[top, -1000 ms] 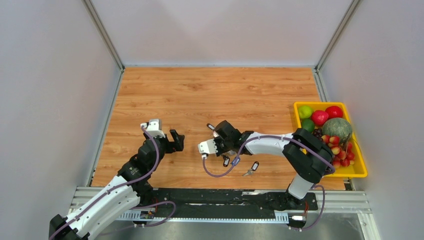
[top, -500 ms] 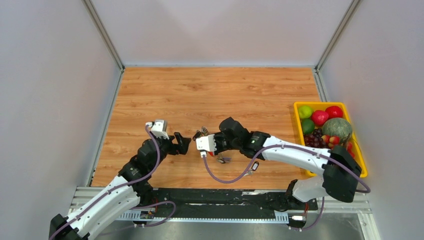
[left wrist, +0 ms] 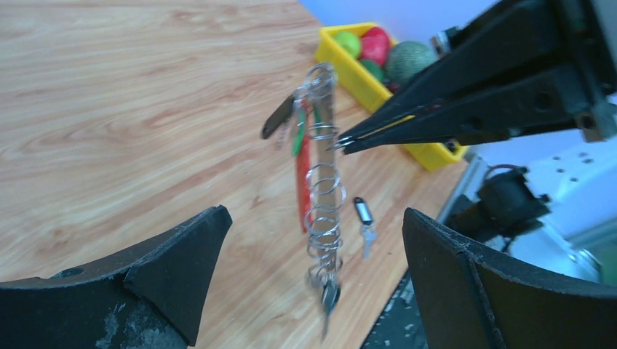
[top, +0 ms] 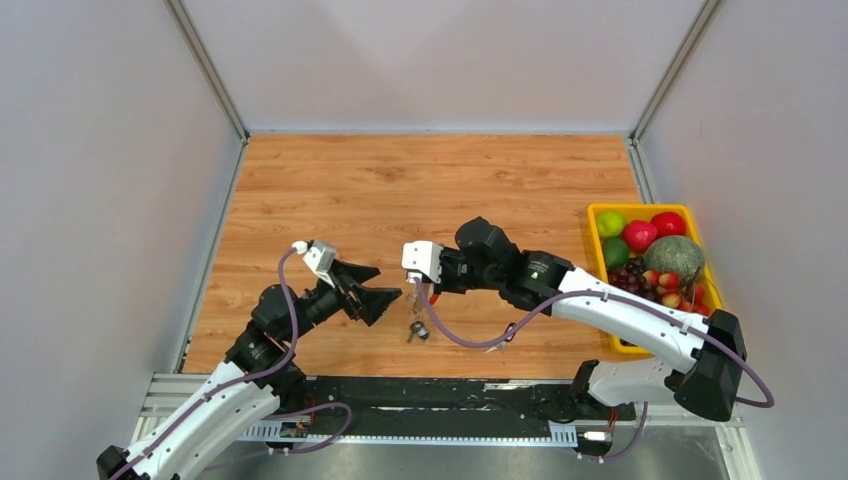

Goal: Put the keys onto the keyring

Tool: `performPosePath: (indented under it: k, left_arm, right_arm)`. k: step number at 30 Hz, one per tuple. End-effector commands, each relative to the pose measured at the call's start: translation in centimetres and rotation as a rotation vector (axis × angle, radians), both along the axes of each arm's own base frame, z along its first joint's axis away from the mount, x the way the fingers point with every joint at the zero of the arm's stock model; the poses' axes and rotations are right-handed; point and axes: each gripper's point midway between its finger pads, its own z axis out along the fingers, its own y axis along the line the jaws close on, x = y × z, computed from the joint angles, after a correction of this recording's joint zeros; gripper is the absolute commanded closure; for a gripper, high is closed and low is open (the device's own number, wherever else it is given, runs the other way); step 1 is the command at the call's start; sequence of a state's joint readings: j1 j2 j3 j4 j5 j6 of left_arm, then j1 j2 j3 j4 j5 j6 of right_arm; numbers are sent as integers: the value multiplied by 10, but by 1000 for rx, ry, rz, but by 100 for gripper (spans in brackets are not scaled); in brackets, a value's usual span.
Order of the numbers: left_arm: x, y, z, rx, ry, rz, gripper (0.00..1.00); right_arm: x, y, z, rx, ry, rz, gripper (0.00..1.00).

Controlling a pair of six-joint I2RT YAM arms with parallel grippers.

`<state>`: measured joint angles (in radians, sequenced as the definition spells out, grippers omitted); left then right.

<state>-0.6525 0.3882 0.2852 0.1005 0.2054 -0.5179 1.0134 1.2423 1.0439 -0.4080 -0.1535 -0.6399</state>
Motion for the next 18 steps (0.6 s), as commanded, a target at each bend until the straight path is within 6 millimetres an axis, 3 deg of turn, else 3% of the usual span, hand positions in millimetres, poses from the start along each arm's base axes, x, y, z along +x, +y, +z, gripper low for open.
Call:
performPosePath:
  k: [1, 10, 16, 18]
  left_arm:
    - [-28, -15, 58, -96, -81, -175, 0]
    - [-51, -22, 100, -109, -226, -311, 1]
    - [-81, -24, 118, -166, -334, -448, 9]
    - [-90, -24, 121, -181, -359, -493, 17]
  right_arm:
    - [-9, 13, 36, 87, 114, -53, 100]
    - [-40, 22, 59, 108, 250, 24, 100]
    - [-69, 19, 89, 144, 372, 85, 100]
    - [-77, 17, 94, 152, 406, 103, 100]
